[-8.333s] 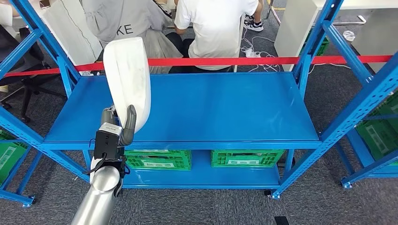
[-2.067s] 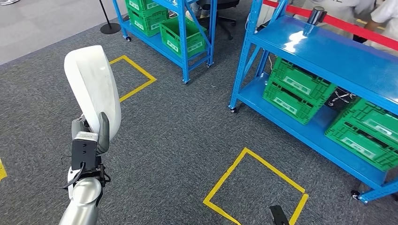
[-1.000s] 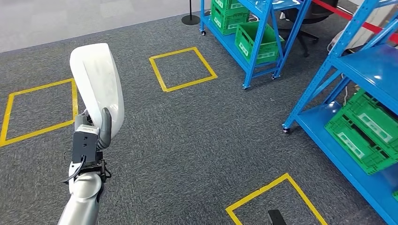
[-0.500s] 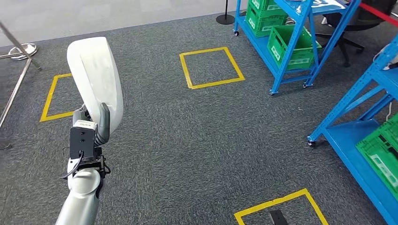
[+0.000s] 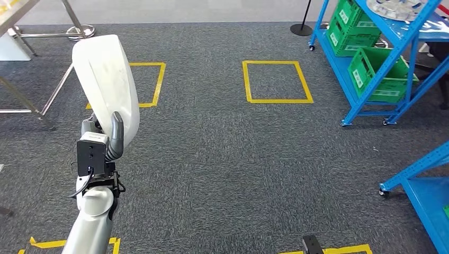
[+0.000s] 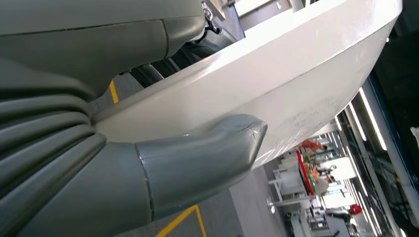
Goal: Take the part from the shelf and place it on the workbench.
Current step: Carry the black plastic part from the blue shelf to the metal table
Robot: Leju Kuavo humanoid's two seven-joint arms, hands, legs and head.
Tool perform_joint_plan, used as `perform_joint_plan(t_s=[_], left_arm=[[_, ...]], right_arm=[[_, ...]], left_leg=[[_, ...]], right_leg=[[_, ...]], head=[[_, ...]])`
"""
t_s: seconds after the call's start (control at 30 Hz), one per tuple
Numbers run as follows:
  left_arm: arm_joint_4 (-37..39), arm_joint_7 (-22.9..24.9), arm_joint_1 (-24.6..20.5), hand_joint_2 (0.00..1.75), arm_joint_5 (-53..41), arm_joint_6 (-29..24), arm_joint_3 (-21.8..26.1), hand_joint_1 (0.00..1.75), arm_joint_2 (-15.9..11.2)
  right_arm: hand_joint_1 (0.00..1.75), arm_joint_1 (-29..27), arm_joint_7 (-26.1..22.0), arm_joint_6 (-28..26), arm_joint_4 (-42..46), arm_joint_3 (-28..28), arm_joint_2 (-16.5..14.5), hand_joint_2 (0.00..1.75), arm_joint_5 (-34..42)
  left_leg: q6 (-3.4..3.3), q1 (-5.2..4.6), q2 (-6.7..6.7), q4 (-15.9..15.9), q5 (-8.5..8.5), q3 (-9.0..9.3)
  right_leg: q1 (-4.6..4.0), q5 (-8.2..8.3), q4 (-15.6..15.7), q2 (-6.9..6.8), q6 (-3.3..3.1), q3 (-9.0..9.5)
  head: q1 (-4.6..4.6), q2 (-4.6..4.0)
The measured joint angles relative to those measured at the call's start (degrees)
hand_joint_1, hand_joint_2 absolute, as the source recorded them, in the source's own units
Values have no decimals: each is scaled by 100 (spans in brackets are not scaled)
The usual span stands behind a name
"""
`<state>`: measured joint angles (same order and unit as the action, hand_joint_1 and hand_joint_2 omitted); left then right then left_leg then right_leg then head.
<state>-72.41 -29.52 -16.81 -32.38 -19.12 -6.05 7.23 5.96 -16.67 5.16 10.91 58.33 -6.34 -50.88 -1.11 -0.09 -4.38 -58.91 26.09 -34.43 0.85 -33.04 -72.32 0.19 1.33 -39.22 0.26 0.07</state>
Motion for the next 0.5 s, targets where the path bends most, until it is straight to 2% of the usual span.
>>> perform_joint_plan(t_s=[0.03,0.07,0.1,0.13,0.17,0.2,0.23,0.27,0.3,0.37,0.4,0.43,0.47,0.5], left_arm=[[5,2,-6,175,6,-1,1,175,2],[9,3,-13,175,11,-3,2,175,3],[12,4,-21,175,17,-5,3,175,6],[14,4,-27,175,21,-8,4,175,10],[16,3,-26,175,24,-11,4,175,13],[17,4,-22,175,27,-17,5,175,13],[16,3,-8,175,29,-26,5,175,7],[13,3,4,175,30,-42,6,175,-1],[10,3,14,175,31,-62,7,175,-9],[3,-5,41,175,38,-96,7,175,-17],[2,-13,68,175,46,-105,6,175,-17],[0,-22,104,175,57,-109,7,175,-18],[-2,-31,141,175,68,-111,7,175,-21],[-8,-39,169,175,76,-111,8,175,-27]], right_arm=[[0,1,-6,0,0,4,1,0,0],[0,1,-10,0,-1,7,1,0,-1],[0,-2,-13,0,-1,9,1,0,0],[0,-8,-13,0,-1,10,1,0,-1],[0,-14,-11,-1,-1,13,1,0,-1],[0,-19,-10,-1,0,15,2,0,-3],[0,-20,-6,-1,0,17,1,0,-9],[0,-18,-5,-1,0,18,0,0,-14],[0,-21,-3,-1,0,18,-1,0,-24],[0,-43,2,1,0,18,-1,0,-42],[0,-59,6,2,0,18,-1,0,-57],[0,-69,10,5,0,18,-1,0,-73],[0,-73,13,8,0,18,-2,0,-90],[0,-72,16,11,0,18,-4,0,-103]], left_leg=[[15,8,-84,-23,8,-3],[41,12,-161,-43,14,-15],[77,16,-236,-62,17,-36],[118,21,-304,-66,11,-60],[164,29,-372,-54,-4,-81],[209,37,-444,-37,-21,-104],[241,44,-437,-36,-24,-119],[266,36,-320,-97,17,-159],[285,25,-136,-269,123,-249],[314,16,262,-948,481,-577],[330,24,343,-1341,643,-771],[342,33,376,-1612,720,-905],[349,41,395,-1680,687,-935],[352,46,426,-1506,551,-838]], right_leg=[[16,222,398,70,-2,176],[35,370,770,219,3,347],[47,463,1055,345,-1,475],[49,478,1194,433,-12,535],[38,457,1218,458,-36,545],[31,473,1237,383,-77,551],[30,487,1258,304,-120,564],[32,499,1283,230,-168,578],[35,509,1308,149,-211,591],[13,503,1324,-21,-268,601],[3,497,1323,-115,-280,601],[-1,489,1322,-206,-286,603],[-2,480,1320,-295,-284,607],[-2,469,1319,-378,-277,618]], head=[[1,0],[1,0],[2,0],[3,0],[4,0],[5,0],[5,0],[-6,0],[-24,0],[-56,0],[-61,0],[-61,0],[-62,0],[-63,0]])
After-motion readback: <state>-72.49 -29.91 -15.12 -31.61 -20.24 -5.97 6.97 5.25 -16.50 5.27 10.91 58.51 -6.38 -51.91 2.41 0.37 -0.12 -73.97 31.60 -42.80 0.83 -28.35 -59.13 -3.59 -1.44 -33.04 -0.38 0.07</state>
